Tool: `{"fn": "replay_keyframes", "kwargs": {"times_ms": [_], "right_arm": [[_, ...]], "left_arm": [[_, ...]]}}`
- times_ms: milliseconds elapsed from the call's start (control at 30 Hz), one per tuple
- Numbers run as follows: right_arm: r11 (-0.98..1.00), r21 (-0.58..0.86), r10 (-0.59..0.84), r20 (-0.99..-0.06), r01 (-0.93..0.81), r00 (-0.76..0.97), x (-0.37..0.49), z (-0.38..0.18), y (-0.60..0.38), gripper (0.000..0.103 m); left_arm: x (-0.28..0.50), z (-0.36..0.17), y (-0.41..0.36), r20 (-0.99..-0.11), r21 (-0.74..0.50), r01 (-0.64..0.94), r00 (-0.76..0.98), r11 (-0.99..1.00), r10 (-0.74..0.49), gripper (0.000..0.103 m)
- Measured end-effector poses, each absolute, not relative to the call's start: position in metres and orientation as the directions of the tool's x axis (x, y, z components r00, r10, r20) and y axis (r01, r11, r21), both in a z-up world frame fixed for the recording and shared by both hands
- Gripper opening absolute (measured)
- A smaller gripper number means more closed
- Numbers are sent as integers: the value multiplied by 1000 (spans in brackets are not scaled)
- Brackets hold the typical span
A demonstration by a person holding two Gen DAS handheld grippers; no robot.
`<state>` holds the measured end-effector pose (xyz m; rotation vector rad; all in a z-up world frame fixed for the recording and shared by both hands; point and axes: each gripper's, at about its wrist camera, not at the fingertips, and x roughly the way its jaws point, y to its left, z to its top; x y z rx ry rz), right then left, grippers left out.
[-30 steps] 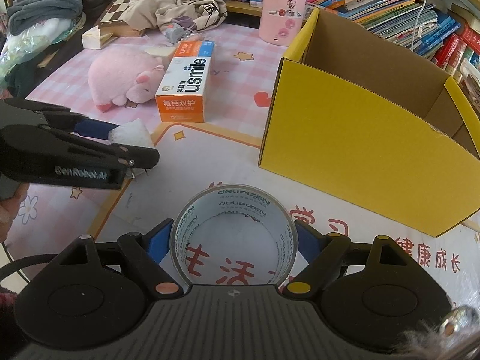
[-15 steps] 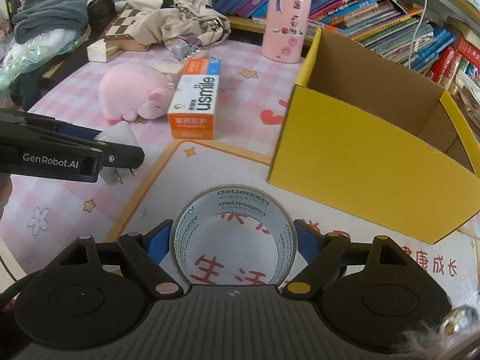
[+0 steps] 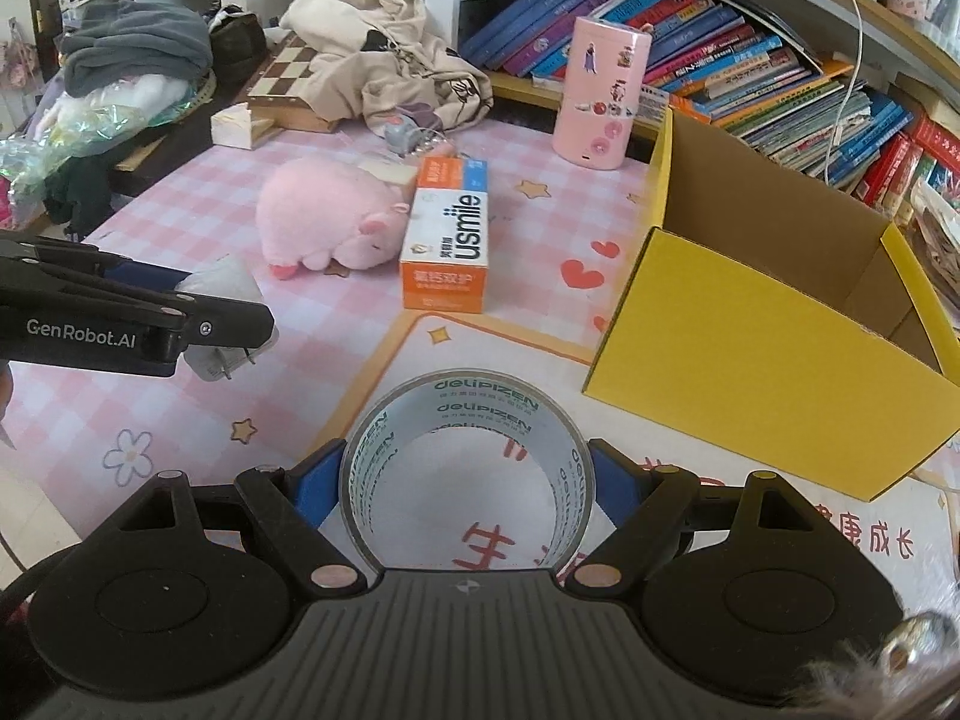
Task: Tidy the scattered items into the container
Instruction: 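Carry the charger and tape roll toward the yellow box with both tools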
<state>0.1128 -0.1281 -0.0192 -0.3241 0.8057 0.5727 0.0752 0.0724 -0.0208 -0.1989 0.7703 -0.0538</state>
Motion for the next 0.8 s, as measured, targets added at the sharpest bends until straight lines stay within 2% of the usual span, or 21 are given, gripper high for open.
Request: {"fn": "replay_keyframes", "kwargs": {"times_ms": [800], "right_arm": [[848,-59,329,-722,-527,609,71,-8,-136,83]], "left_arm": [[29,-8,76,-647,-202,20,748,979,-148,61]]}}
